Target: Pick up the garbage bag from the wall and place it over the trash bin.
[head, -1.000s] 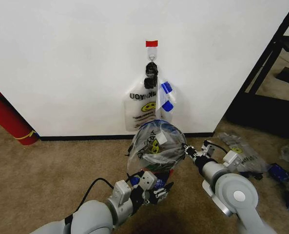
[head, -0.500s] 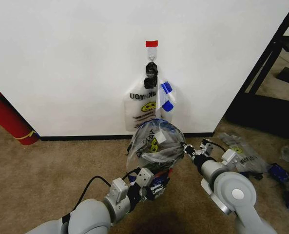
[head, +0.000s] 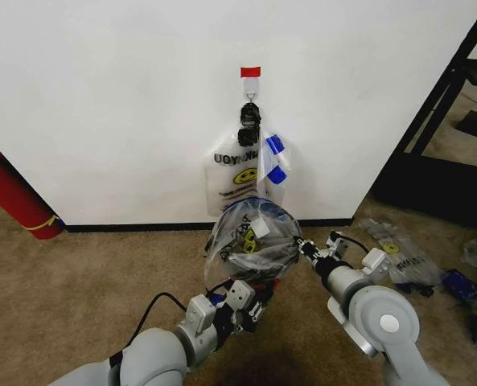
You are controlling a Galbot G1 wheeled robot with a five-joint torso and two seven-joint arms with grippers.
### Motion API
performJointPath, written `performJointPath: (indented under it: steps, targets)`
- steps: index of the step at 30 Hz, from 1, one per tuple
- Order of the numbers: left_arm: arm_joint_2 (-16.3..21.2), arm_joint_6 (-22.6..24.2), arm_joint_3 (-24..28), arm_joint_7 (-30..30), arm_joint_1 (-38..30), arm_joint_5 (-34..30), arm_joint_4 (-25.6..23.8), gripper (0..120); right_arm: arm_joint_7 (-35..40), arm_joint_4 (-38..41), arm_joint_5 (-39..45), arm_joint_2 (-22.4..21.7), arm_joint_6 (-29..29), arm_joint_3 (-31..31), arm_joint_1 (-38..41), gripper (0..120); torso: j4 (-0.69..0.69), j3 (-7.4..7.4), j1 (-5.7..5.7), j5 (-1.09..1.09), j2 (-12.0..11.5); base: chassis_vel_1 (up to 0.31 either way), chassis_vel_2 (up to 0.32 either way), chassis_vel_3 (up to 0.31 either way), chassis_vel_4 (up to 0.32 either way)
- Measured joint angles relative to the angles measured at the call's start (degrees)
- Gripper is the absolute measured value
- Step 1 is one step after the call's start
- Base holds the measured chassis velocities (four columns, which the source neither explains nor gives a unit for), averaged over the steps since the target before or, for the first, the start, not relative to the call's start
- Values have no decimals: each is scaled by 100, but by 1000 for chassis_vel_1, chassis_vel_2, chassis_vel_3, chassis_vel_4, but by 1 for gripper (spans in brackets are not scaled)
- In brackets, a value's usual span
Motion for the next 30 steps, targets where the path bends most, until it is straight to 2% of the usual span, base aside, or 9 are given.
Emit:
performJointPath:
  steps: [14, 23, 30]
  targets:
    - [-231, -49, 17, -27, 156, 188, 153, 0, 55, 55, -3, 73, -10, 1, -51, 0, 0, 0, 0, 0, 0, 0, 0, 0, 0]
    - [-585, -145, -16, -25, 546, 578, 306, 0, 65, 57, -2, 97, -12, 11, -52, 0, 1, 0, 0, 0, 0, 0, 0, 0, 0]
    - [-892, -602, 357, -31, 570, 930, 675, 0, 87, 84, 9, 127, -12, -3, -44, 0, 0, 0, 0, 1, 0, 0, 0, 0, 0]
